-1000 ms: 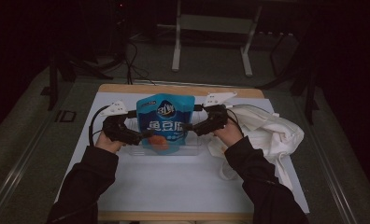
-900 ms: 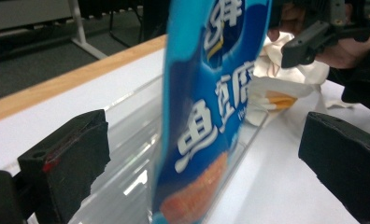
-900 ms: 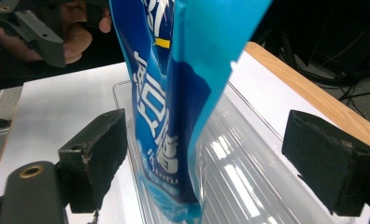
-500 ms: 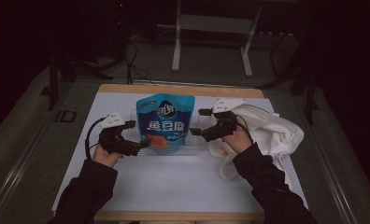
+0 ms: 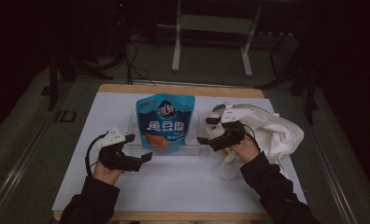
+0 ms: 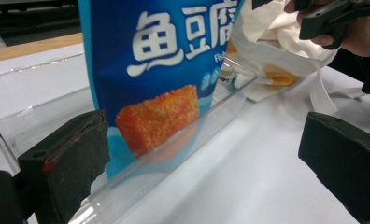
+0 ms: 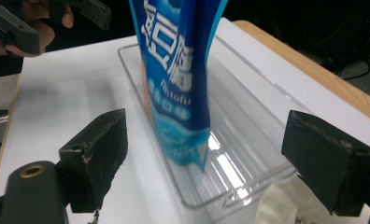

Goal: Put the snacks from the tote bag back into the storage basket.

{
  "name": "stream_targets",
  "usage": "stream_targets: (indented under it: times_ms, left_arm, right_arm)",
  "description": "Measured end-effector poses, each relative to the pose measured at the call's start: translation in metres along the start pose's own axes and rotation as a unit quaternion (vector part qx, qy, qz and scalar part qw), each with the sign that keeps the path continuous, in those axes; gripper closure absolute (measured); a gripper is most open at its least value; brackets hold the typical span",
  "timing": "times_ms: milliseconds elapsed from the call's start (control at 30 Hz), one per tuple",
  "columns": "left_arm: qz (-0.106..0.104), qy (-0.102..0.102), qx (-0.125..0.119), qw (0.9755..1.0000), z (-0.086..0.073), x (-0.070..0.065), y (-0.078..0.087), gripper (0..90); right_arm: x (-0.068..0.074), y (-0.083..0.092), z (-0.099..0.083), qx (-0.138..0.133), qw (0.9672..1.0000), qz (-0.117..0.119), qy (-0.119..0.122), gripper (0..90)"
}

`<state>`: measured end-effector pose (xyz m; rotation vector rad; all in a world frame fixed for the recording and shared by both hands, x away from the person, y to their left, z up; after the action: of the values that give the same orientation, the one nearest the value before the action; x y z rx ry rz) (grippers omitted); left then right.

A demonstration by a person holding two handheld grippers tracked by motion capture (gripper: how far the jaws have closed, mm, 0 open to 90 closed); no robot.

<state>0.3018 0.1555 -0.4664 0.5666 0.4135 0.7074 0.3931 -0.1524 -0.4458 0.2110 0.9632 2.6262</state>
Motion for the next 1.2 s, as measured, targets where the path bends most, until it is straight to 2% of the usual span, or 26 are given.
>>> stream_targets:
  times_ms: [100, 167, 233, 300, 400, 533, 700, 867, 1000, 1200]
  left_arm:
    - [0.001, -0.003, -0.008, 1.0, -0.005, -0.008, 0.003, 2.2]
    - [-0.006, -0.006, -0.011, 0.9999, -0.007, -0.015, 0.004, 2.2]
    - [-0.017, -0.015, -0.004, 0.9997, -0.008, -0.023, 0.004, 2.2]
    - [-0.017, -0.026, 0.0, 0.9995, -0.008, -0.031, 0.003, 2.2]
    - [-0.034, -0.037, -0.002, 0.9987, -0.007, -0.04, 0.001, 2.2]
    - [-0.056, -0.041, -0.001, 0.9976, -0.007, -0.046, -0.003, 2.2]
    - [-0.067, -0.057, 0.002, 0.9961, -0.007, -0.054, -0.009, 2.2]
    - [-0.076, -0.065, 0.007, 0.995, -0.008, -0.062, -0.016, 2.2]
    - [-0.089, -0.074, 0.017, 0.9931, -0.007, -0.07, -0.022, 2.2]
    - [-0.102, -0.086, 0.017, 0.9909, -0.006, -0.08, -0.027, 2.2]
  right_arm:
    - [0.002, 0.003, -0.007, 0.0, 1.0, -0.004, -0.002, 14.5]
    - [0.003, 0.005, -0.01, -0.002, 1.0, -0.003, -0.005, 14.6]
    - [0.005, 0.007, -0.014, -0.003, 0.9999, -0.008, -0.005, 14.6]
    - [0.007, 0.009, -0.018, 0.0, 1.0, -0.008, -0.004, 14.6]
    - [0.01, 0.012, -0.023, -0.003, 1.0, -0.008, -0.004, 14.6]
    - [0.014, 0.015, -0.03, -0.005, 0.9999, -0.012, -0.002, 14.5]
    - [0.019, 0.019, -0.036, -0.008, 0.9999, -0.014, 0.003, 14.5]
    - [0.025, 0.024, -0.045, -0.008, 0.9999, -0.014, 0.006, 14.5]
    - [0.029, 0.026, -0.055, -0.001, 0.9998, -0.017, 0.008, 14.5]
    - [0.032, 0.031, -0.065, -0.001, 0.9998, -0.018, 0.004, 14.5]
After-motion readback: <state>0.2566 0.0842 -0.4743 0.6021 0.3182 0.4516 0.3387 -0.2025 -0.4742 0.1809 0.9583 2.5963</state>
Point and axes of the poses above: each handheld gripper's, and its own axes: y roughly backward along the jaws, z roughly out of its top, x roughly to its left, the point moved 4 cm from there along -y, roughly forward along the jaws, and after that the axes turned 12 degrees about x, right-handed, at the moved point
